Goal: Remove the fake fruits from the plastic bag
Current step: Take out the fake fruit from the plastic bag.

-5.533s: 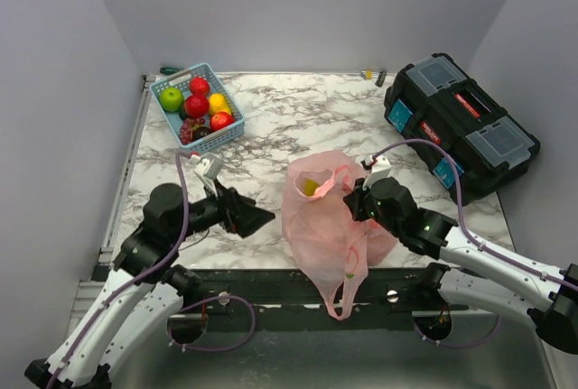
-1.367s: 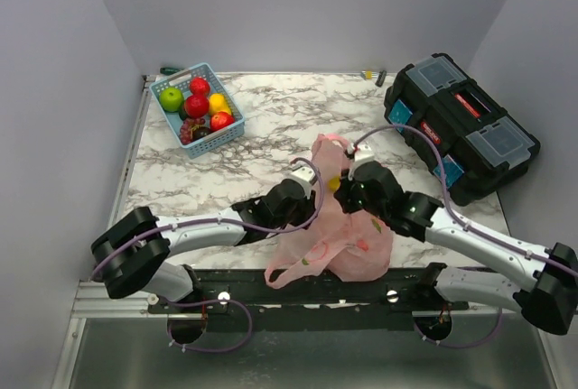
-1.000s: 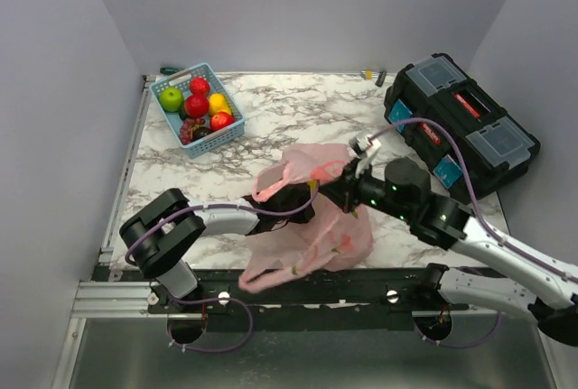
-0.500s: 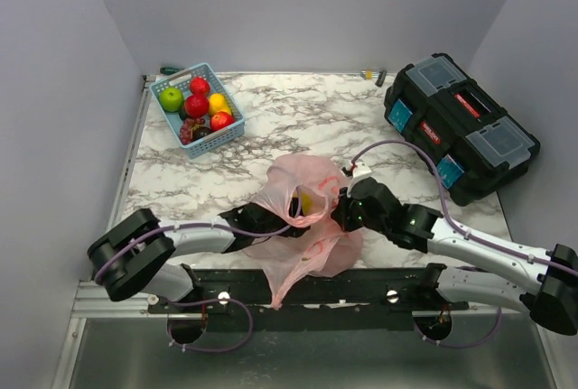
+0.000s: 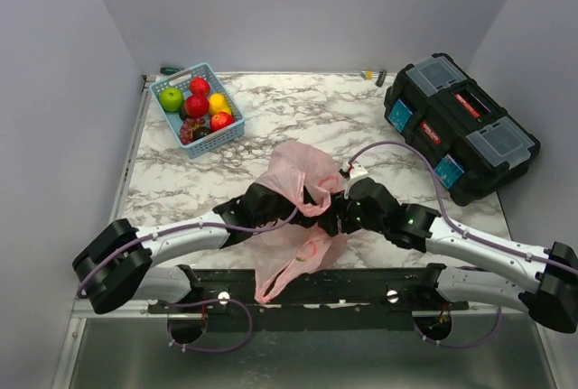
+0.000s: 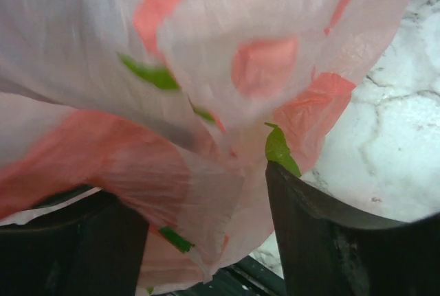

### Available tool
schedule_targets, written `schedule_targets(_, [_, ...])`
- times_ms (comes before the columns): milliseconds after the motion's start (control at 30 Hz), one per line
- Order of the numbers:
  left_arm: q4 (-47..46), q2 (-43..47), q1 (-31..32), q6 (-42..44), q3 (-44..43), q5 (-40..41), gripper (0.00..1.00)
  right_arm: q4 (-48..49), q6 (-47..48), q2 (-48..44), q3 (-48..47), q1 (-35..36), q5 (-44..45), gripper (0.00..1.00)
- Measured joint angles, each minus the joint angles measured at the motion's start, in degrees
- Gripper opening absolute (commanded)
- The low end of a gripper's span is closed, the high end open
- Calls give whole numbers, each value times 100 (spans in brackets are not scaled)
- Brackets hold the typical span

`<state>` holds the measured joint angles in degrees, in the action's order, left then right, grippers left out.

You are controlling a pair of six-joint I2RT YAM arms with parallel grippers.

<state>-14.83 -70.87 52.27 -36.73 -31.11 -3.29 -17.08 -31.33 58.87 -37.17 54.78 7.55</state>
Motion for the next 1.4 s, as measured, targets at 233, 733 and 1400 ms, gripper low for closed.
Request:
schedule_targets(233, [109, -658, -31, -83, -575, 76, 92, -732, -470, 26, -293, 4, -35, 100])
schedule_targets(733, [675, -927, -175, -210, -1119, 192, 73, -1102, -2323, 702, 544, 295, 1182, 2])
schedule_targets(1400, [898, -1827, -221, -748, -1624, 24, 66, 1058, -1720, -278, 1650, 260, 621, 1])
